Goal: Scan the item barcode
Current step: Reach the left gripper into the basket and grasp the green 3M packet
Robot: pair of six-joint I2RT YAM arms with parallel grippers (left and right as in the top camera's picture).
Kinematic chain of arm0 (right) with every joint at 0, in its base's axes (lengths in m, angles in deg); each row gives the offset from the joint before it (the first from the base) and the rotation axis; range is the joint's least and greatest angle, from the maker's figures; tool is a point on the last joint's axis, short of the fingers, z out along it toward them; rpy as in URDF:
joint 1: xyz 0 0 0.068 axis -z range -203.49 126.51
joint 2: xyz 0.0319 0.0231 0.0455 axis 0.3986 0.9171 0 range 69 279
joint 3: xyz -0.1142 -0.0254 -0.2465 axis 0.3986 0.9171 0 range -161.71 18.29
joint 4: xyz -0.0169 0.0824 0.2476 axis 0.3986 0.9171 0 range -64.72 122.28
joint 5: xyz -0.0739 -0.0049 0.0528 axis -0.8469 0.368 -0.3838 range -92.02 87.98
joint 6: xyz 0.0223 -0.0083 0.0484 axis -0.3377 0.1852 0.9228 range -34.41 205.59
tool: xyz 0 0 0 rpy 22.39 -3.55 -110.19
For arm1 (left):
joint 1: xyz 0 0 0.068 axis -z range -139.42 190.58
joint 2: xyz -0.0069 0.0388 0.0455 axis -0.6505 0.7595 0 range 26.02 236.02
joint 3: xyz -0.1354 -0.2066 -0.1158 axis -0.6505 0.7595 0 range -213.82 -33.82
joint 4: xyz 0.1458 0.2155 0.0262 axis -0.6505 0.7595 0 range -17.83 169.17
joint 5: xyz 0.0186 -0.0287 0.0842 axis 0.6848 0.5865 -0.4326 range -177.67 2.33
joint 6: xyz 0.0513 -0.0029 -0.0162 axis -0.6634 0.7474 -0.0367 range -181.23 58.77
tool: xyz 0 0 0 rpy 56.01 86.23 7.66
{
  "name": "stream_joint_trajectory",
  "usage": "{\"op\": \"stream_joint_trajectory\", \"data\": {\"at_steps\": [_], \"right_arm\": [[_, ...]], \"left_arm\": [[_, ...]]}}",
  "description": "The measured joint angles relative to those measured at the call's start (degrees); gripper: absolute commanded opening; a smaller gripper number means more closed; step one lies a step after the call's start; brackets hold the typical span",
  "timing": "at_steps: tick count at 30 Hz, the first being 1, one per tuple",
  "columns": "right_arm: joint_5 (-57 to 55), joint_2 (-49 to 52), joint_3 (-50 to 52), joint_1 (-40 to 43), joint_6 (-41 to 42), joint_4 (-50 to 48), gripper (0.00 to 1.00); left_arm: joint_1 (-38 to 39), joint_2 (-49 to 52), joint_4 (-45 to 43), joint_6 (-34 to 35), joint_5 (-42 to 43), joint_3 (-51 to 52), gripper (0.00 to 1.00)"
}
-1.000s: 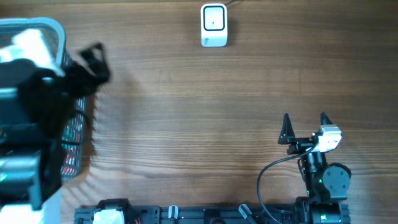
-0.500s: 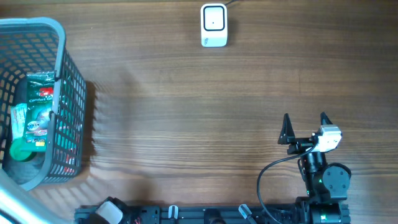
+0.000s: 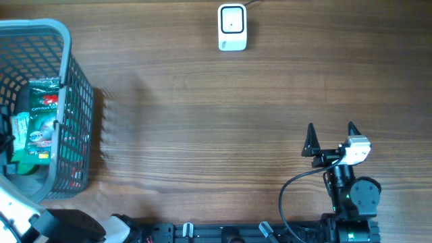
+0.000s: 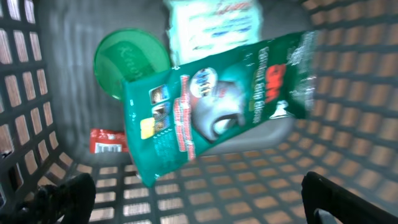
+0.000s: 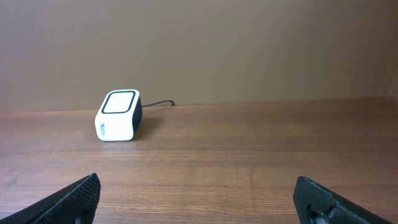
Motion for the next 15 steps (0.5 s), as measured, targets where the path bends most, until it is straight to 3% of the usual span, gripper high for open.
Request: {"op": "stream_joint_trajectory", "data": {"at_steps": [8,15], "right_arm": [[0.0,0.0,0.0,0.0,0.0,0.0,1.0],[0.0,0.0,0.0,0.0,0.0,0.0,1.0]], "left_arm": [[0.0,0.2,-12.6,-1.3,0.0,16.3,1.0],[0.0,0.2,-16.3,-1.5,0.0,20.4,1.0]]}}
